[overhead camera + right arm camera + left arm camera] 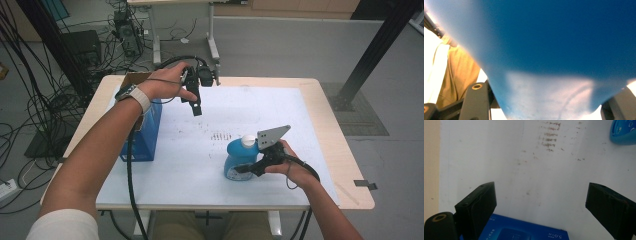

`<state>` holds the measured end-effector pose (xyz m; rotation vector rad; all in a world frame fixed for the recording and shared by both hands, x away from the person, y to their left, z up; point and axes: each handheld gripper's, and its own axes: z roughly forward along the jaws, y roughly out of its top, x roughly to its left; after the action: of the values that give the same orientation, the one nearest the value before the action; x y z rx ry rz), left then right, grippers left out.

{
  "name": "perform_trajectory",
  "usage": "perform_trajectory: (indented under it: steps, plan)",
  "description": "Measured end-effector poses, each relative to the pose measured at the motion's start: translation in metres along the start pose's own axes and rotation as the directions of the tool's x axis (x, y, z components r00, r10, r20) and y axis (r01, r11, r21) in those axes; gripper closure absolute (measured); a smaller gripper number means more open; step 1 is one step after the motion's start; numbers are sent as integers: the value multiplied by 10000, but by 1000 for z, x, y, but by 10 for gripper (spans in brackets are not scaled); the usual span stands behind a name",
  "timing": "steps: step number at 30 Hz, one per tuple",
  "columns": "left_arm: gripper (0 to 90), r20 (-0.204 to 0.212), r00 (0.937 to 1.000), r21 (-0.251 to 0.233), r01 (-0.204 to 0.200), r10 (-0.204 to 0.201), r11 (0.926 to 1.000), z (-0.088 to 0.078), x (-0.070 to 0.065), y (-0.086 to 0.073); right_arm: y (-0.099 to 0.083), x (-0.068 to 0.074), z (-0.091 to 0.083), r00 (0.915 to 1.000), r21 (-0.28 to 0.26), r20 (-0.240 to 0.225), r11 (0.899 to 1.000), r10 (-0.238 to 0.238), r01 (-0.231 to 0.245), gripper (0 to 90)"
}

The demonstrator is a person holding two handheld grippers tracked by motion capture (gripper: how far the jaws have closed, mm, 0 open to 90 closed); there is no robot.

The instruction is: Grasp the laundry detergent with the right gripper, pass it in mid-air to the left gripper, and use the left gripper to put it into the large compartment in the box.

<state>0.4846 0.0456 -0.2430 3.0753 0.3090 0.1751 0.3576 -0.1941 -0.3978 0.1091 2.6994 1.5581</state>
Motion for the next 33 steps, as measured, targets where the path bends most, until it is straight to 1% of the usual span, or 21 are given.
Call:
perform_trajectory:
  steps: [8, 19, 22, 25, 33]
  plan:
    - [102, 12, 10000, 15, -26, 26, 10000, 1, 0, 0, 0, 0, 1, 10000, -29, -53, 10000, -80, 80, 416]
    - [102, 22, 10000, 29, -22, 22, 10000, 1, -1, 1, -2, 1, 1, 9999, -135, -34, 9999, -102, 101, 424]
    - [102, 19, 10000, 48, -38, 38, 10000, 1, 0, 1, -1, 1, 1, 9999, -114, -13, 9998, -172, 172, 427]
    - [102, 11, 10000, 23, 12, -12, 10000, 1, -1, 1, -2, 1, 1, 9999, -137, -14, 9998, -154, 154, 427]
    - [103, 0, 10000, 30, -25, 25, 10000, 1, -1, 0, -2, 2, 1, 9999, -157, 14, 9998, -135, 135, 428]
